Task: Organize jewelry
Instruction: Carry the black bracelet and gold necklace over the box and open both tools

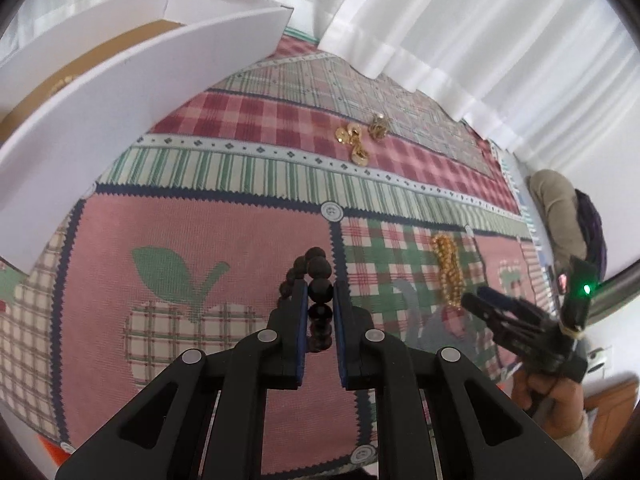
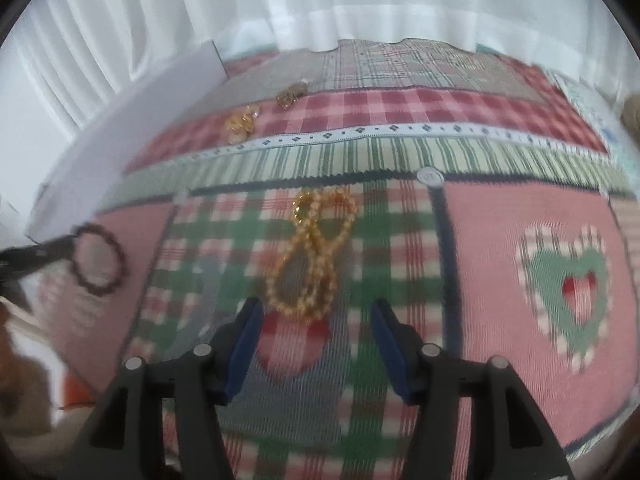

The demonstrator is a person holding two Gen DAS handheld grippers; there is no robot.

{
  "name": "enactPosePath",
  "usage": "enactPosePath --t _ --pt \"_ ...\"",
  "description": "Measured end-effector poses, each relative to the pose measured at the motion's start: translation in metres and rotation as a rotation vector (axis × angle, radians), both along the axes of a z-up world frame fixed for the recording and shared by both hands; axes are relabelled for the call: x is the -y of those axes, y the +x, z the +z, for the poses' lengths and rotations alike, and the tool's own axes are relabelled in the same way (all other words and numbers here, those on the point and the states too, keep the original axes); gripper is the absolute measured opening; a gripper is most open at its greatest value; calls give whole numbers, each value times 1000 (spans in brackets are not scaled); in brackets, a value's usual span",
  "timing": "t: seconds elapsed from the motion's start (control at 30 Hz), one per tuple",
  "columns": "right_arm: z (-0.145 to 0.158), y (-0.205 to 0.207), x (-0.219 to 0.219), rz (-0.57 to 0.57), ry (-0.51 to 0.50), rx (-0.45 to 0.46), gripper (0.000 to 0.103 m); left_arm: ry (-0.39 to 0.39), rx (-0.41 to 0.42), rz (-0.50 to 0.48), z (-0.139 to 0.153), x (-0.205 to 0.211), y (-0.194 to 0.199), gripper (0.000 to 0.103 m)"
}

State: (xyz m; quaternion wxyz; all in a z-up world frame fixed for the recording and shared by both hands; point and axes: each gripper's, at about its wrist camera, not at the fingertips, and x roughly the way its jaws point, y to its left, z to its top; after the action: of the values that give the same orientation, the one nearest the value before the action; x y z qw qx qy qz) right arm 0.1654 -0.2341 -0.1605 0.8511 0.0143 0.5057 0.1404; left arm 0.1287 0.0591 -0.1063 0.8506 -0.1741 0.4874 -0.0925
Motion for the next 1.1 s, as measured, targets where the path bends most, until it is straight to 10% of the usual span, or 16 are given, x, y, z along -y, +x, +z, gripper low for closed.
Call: enactPosePath --t 0.23,0.43,0.63,1.1 --pt "-13 26 0 -44 2 -38 56 5 -16 4 -5 -6 -3 10" --pt "-12 23 -1 14 -66 -46 25 -1 -19 -4 -7 -6 -1 10" --pt "-13 28 -20 118 -169 -11 16 15 -29 1 -3 -5 0 10" --pt "131 42 -5 182 250 47 8 -18 9 55 75 -54 -5 10"
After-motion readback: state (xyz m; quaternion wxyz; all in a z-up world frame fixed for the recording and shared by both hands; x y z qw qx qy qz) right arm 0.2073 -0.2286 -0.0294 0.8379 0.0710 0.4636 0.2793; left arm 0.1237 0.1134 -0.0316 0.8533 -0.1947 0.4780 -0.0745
